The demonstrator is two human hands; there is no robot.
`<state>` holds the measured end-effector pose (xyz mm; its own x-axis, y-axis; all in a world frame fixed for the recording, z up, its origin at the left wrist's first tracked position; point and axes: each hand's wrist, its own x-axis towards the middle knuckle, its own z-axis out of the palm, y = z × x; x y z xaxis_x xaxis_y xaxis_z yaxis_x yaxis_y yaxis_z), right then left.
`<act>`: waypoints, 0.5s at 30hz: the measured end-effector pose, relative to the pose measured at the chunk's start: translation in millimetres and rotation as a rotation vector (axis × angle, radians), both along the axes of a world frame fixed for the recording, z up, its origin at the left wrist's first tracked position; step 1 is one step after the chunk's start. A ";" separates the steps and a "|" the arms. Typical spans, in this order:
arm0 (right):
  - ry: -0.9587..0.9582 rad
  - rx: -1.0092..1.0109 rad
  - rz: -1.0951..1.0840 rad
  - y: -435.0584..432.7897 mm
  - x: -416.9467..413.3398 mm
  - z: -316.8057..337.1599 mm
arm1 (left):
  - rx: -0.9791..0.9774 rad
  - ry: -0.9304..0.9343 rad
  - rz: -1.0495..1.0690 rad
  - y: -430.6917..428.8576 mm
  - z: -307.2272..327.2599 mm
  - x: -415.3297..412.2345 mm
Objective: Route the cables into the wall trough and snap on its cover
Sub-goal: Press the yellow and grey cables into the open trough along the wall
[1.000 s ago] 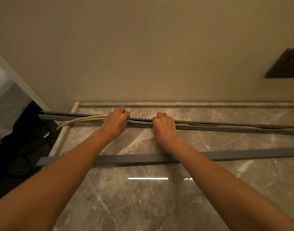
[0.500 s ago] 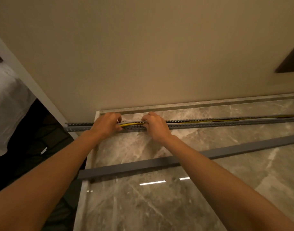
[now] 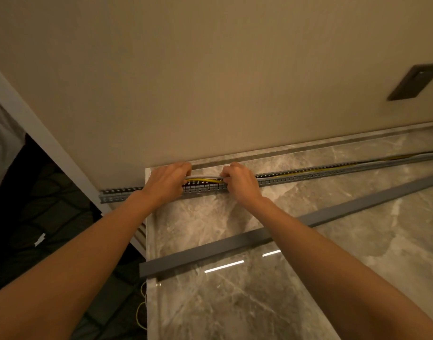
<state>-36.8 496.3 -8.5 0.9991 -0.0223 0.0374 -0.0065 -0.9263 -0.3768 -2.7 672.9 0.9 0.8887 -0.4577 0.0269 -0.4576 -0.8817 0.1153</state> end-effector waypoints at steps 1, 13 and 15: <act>-0.012 -0.019 0.004 0.2 -1.6 -0.2 | 0.000 -0.011 0.005 -1.9 -0.7 -0.1; -0.076 -0.238 0.126 2.2 -12.8 -9.8 | -0.073 -0.170 -0.169 1.6 -19.8 -6.9; -0.084 -0.280 0.132 4.5 -8.1 -9.5 | -0.070 -0.182 -0.175 1.2 -24.2 -9.1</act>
